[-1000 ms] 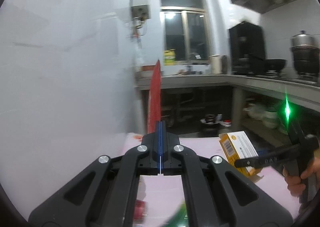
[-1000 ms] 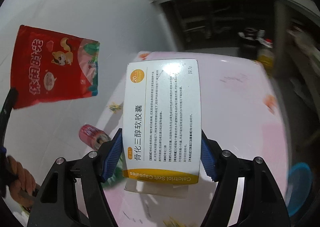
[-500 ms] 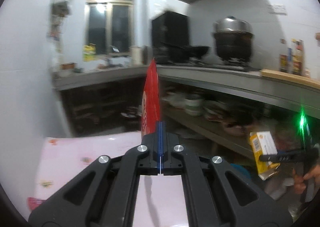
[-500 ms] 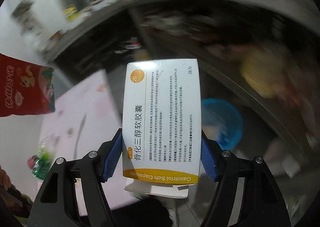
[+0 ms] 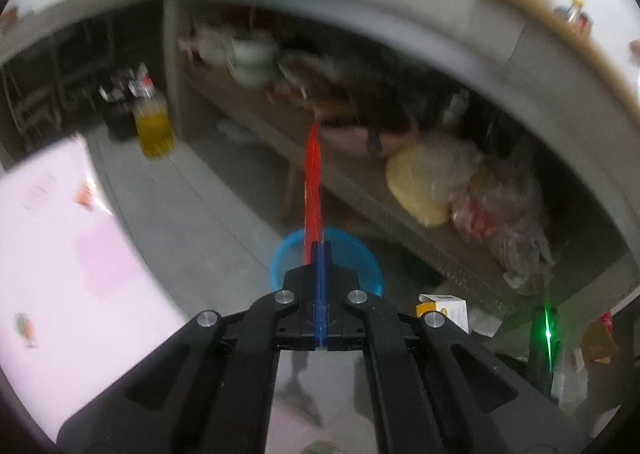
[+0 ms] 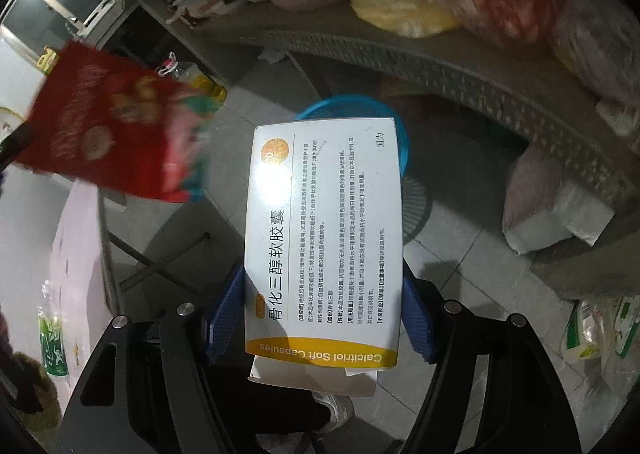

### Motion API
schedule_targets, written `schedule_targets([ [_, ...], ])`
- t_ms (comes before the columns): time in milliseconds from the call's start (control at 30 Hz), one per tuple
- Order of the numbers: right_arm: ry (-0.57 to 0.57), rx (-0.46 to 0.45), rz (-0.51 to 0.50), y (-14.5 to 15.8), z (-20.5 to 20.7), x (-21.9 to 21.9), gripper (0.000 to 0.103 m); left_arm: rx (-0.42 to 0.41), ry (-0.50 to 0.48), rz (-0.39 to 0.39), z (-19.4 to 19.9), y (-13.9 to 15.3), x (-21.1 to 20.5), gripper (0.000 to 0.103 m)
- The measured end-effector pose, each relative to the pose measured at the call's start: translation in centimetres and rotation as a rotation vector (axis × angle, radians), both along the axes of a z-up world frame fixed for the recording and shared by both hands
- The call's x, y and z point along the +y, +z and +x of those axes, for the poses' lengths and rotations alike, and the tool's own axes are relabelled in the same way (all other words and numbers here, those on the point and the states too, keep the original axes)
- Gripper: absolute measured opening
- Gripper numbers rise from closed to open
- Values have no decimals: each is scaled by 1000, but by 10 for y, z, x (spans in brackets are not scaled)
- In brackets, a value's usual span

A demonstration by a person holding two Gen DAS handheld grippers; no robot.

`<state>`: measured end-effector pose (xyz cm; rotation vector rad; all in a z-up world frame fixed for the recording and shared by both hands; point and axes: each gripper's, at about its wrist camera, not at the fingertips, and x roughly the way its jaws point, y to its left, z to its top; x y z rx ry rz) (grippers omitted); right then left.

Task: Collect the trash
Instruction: 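Carry the red bag and capsule box over the blue wastebasket, then open both tools to drop the bag and box into the wastebasket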

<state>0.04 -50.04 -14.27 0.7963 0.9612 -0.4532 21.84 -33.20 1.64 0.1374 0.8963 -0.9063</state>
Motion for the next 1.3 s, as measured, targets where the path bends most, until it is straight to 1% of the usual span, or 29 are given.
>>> schedule_targets([
  [33,-4,2,12,-6,-1,-3,68,73,-1,6,8,-17,-16,0],
  [100,-15,5,29,-13,-4,-8,68,176,-1,16,19,-41,-38,0],
  [167,-27,9,43,-20,-8,-14,68,253,6,25,28,-67,-60,0],
  [233,-40,13,57,-26,-12,-20,68,284,17,42,33,-86,-79,0],
  [300,-59,18,70,-32,-16,-28,68,311,21,42,39,-103,-98,0],
  [400,-74,34,75,-35,-20,-34,68,323,64,69,52,-128,-119,0],
  [433,-76,40,77,-37,-21,-36,68,326,77,78,57,-133,-122,3],
  [467,-77,48,79,-40,-22,-37,68,334,92,108,63,-147,-129,16],
  [500,-78,56,80,-43,-23,-38,68,340,108,137,68,-157,-132,36],
  [533,-78,64,80,-45,-23,-39,68,343,136,185,74,-171,-134,42],
  [567,-80,71,82,-48,-23,-39,68,331,163,226,77,-177,-134,43],
  [633,-80,80,84,-53,-23,-39,68,317,177,243,80,-180,-129,43],
  [700,-76,92,85,-59,-20,-40,68,305,176,225,81,-176,-122,45],
  [833,-57,99,87,-66,-6,-38,68,257,170,207,79,-151,-109,46],
  [900,-40,88,80,-65,5,-38,68,224,155,187,75,-132,-101,52],
  [967,-21,78,66,-67,20,-39,68,196,128,157,70,-108,-84,55],
  [1000,-13,76,59,-68,28,-40,68,190,120,146,69,-98,-80,58],
  [1033,-3,77,50,-69,37,-42,68,176,110,127,65,-84,-67,60],
  [1100,26,81,11,-71,66,-47,69,155,105,102,59,-66,-50,64],
  [1133,39,80,-9,-70,78,-50,69,138,95,88,53,-53,-34,65],
  [1233,75,93,-109,-76,129,-63,73,115,86,54,39,-31,2,68],
  [1267,83,99,-146,-79,144,-68,81,109,82,44,35,-26,12,70],
  [1300,90,114,-192,-85,159,-74,85,94,77,39,28,-21,26,71],
])
